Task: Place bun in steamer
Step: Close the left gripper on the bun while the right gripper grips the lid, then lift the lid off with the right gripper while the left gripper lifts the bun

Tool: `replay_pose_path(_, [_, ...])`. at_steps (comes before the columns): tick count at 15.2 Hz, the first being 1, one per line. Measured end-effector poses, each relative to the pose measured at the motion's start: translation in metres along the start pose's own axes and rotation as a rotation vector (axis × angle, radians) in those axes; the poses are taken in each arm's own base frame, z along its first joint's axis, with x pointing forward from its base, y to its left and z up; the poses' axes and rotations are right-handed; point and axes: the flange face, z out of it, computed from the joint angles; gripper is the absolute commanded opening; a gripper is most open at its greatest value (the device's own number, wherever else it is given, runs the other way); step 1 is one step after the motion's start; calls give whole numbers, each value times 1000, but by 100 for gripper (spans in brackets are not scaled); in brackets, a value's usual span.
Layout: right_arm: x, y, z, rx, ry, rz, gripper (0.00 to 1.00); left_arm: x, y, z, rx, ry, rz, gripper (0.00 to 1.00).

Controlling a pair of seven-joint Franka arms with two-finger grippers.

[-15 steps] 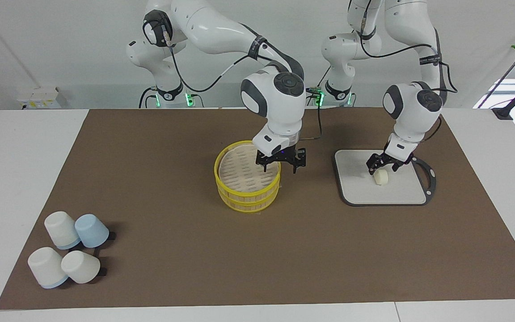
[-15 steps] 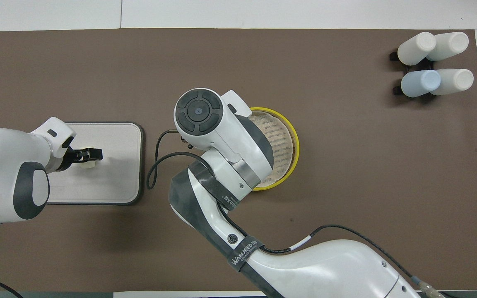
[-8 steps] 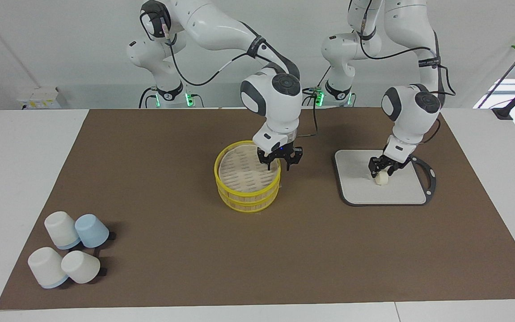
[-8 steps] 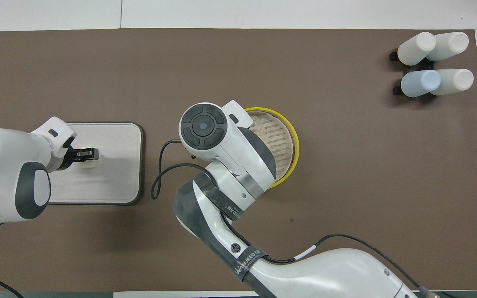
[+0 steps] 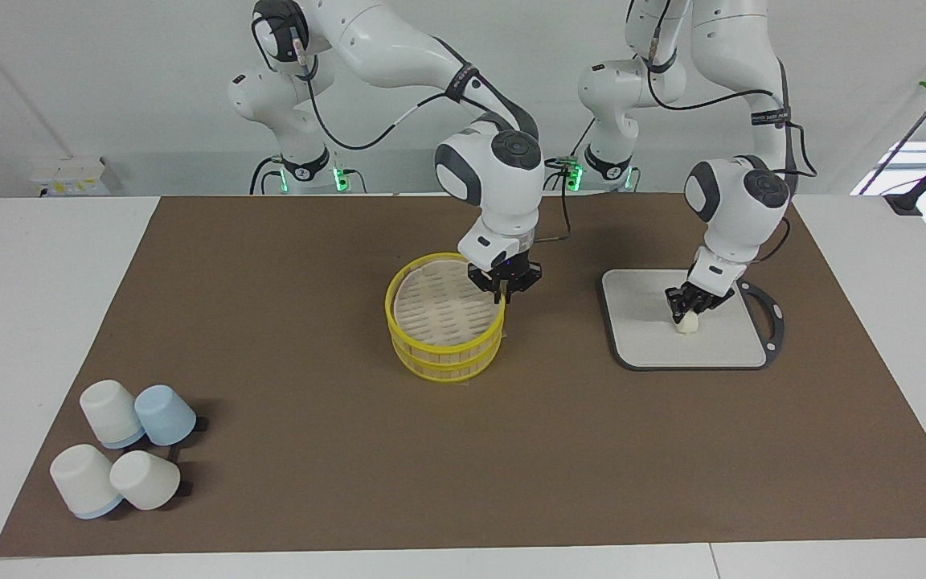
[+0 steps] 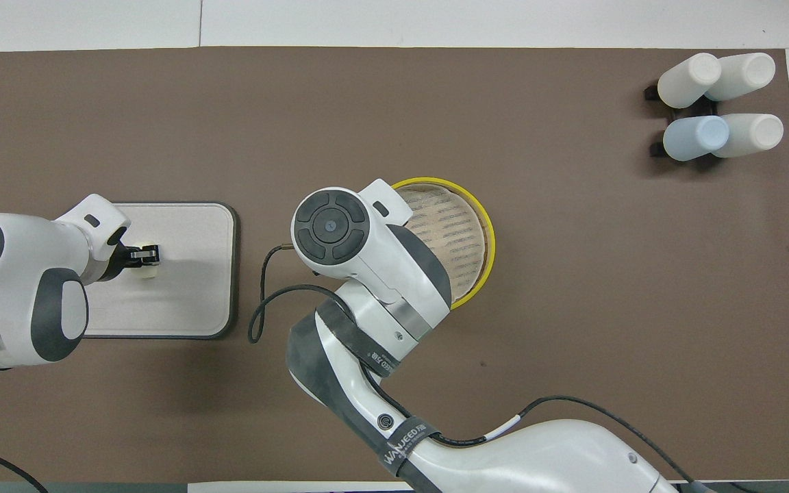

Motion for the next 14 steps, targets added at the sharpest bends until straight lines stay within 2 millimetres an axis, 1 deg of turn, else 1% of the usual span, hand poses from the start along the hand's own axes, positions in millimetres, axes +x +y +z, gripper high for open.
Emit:
replay_pose_path(3, [1,1,0,1,2,-4,0,3,0,-4,0,2,0,30])
replay_pose_path(5, [1,1,-1,-3,0,-4,0,11,1,-14,-1,-10,1,30])
replay_pose_path(6, [3,3,-5,-8,-5,-9,0,18,2,-24,-3,-21,-1,29])
replay_pose_path(7, [6,8,-12,-27,-23,-14,0,26,3,-39,-10,-34,-6,29])
replay_pose_path(8, [13,18,-22,-50,-47,-22,0,36,7,-57,-21,-47,-13,28])
replay_pose_path(9, [24,33,-33,-68,-66,-25,0,45,12,-78,-30,-58,-26,27])
replay_pose_path(10, [39,53,-44,-77,-79,-24,0,54,22,-100,-36,-64,-48,27])
replay_pose_path(11, [55,76,-56,-80,-87,-28,0,61,37,-122,-39,-65,-72,27])
replay_pose_path(13, [82,126,-78,-76,-97,-59,0,67,79,-160,-44,-61,-113,27])
replay_pose_path(14, [92,153,-88,-78,-111,-78,0,67,109,-175,-48,-56,-139,27])
